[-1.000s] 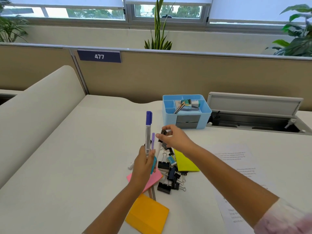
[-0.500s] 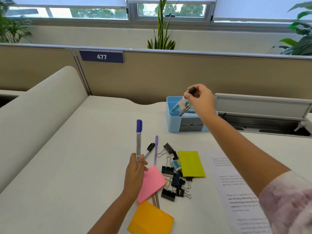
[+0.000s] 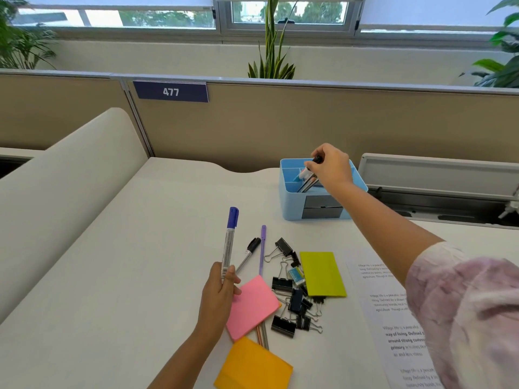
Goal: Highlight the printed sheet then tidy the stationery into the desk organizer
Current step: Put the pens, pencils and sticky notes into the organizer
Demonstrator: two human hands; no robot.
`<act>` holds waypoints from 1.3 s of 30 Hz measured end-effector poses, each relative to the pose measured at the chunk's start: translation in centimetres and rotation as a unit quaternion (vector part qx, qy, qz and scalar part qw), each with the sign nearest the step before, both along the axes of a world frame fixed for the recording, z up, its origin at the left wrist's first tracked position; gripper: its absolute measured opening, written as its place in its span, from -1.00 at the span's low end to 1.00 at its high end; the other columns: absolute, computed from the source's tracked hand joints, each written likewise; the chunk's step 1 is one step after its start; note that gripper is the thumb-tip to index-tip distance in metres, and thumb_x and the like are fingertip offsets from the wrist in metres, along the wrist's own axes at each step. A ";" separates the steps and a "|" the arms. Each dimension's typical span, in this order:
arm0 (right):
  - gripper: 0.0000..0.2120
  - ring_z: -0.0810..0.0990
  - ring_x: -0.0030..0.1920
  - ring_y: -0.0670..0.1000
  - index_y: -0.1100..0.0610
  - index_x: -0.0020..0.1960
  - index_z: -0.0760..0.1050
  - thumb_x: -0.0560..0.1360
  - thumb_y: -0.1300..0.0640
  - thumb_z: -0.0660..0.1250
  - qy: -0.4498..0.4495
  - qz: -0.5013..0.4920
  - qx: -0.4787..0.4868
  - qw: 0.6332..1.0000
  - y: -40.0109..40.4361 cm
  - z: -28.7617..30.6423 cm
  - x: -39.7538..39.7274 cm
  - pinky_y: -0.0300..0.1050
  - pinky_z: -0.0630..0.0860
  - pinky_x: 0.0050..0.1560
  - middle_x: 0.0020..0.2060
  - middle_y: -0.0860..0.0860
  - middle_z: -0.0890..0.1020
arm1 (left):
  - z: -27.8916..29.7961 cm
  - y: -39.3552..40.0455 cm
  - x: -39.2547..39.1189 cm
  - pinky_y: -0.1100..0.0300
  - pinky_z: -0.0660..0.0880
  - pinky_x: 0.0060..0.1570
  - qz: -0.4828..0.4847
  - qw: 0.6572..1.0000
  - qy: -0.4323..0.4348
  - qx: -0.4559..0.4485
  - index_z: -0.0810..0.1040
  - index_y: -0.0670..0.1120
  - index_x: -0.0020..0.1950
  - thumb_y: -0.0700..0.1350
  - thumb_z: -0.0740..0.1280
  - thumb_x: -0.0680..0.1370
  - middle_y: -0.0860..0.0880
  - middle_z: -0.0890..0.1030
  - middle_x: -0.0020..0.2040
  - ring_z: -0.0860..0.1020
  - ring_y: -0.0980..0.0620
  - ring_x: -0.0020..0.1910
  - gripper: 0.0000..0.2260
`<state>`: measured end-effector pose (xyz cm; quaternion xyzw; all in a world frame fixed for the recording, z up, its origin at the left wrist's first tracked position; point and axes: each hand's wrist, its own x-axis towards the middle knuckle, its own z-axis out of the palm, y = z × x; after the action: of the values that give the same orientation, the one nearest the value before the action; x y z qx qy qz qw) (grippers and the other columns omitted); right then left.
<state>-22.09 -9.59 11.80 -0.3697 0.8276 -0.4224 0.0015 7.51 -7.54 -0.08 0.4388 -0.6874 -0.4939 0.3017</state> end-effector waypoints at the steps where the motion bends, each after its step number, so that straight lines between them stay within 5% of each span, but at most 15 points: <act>1: -0.80 0.56 -0.07 -0.01 0.16 0.03 0.49 0.45 0.13 0.40 0.002 0.002 -0.001 1.000 0.0 0.1 0.0 -0.18 0.52 -0.11 -0.03 0.07 0.60 | 0.0 0.0 0.0 0.34 0.47 -0.32 -0.005 1.000 -0.002 -0.002 0.34 -0.02 -0.12 -0.04 0.08 0.59 -0.02 0.55 -0.22 0.55 0.08 -0.31 -0.87; 7: -0.85 0.53 -0.09 -0.07 0.15 -0.01 0.54 0.52 0.09 0.30 0.091 0.128 -0.054 0.986 1.6 1.2 4.0 -0.15 0.51 -0.05 -0.10 -0.01 0.60 | 0.7 0.7 -0.8 0.25 0.48 -0.24 -0.052 0.998 0.017 -0.008 0.35 0.00 -0.12 -0.07 0.09 0.60 0.02 0.55 -0.23 0.52 0.24 -0.38 -0.88; 12: -0.71 0.54 -0.18 -0.16 0.12 0.11 0.52 0.55 -0.04 0.20 -0.004 0.294 0.067 0.954 3.8 1.0 8.1 -0.30 0.49 -0.13 -0.12 -0.08 0.57 | 1.5 1.2 -1.7 0.25 0.48 -0.23 -0.096 0.994 0.052 -0.012 0.38 -0.02 -0.07 -0.09 0.11 0.59 0.03 0.53 -0.26 0.51 0.22 -0.37 -0.90; 17: -0.75 0.60 -0.24 -0.11 0.17 0.09 0.52 0.54 0.03 0.23 -0.164 0.326 0.075 0.928 5.1 1.5 9.0 -0.32 0.56 -0.25 -0.13 0.03 0.63 | 1.5 0.8 -1.7 0.20 0.49 -0.20 -0.100 0.993 0.053 -0.009 0.40 0.03 -0.03 -0.08 0.11 0.59 0.05 0.54 -0.25 0.50 0.23 -0.37 -0.91; 21: -0.83 0.64 -0.16 -0.08 0.07 0.04 0.51 0.46 0.14 0.37 -0.151 0.364 0.113 0.912 5.9 1.9 9.0 -0.28 0.60 -0.19 -0.11 -0.01 0.63 | 1.4 0.5 -1.7 0.18 0.49 -0.17 -0.097 0.994 0.042 -0.010 0.41 0.10 -0.03 -0.06 0.13 0.58 0.05 0.55 -0.24 0.52 0.22 -0.34 -0.91; 27: -0.83 0.61 -0.23 -0.12 0.09 0.03 0.52 0.44 0.18 0.39 -0.134 0.297 0.076 0.942 5.9 2.6 7.9 -0.29 0.59 -0.13 -0.14 0.01 0.62 | 1.0 -1.6 -0.5 0.33 0.40 -0.29 -0.030 0.998 -0.020 -0.048 0.42 0.15 -0.07 -0.19 0.30 0.53 0.09 0.54 -0.13 0.54 0.03 -0.23 -0.79; 33: -0.83 0.53 -0.26 -0.18 0.15 0.05 0.56 0.46 0.17 0.38 0.036 0.144 0.005 0.989 4.2 4.3 3.8 -0.53 0.44 -0.27 -0.16 -0.04 0.61 | -1.1 -3.2 1.3 0.35 0.37 -0.28 0.020 0.993 -0.094 -0.063 0.49 -0.04 -0.02 -0.21 0.34 0.49 -0.05 0.53 -0.03 0.54 0.04 -0.19 -0.88; 39: -0.84 0.58 -0.09 0.01 0.16 0.04 0.56 0.47 0.21 0.35 0.100 0.093 0.062 0.989 1.9 3.7 0.6 -0.03 0.56 0.01 -0.06 0.07 0.64 | -2.1 -2.9 0.9 0.30 0.38 -0.17 -0.007 0.981 -0.165 -0.101 0.50 -0.06 0.04 -0.13 0.41 0.45 -0.01 0.47 -0.05 0.48 0.08 -0.12 -0.80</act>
<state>-21.53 -7.65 15.45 -0.4848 0.8099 -0.3296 -0.0188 8.43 -10.47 -2.15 0.4763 -0.7772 -0.3450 0.2237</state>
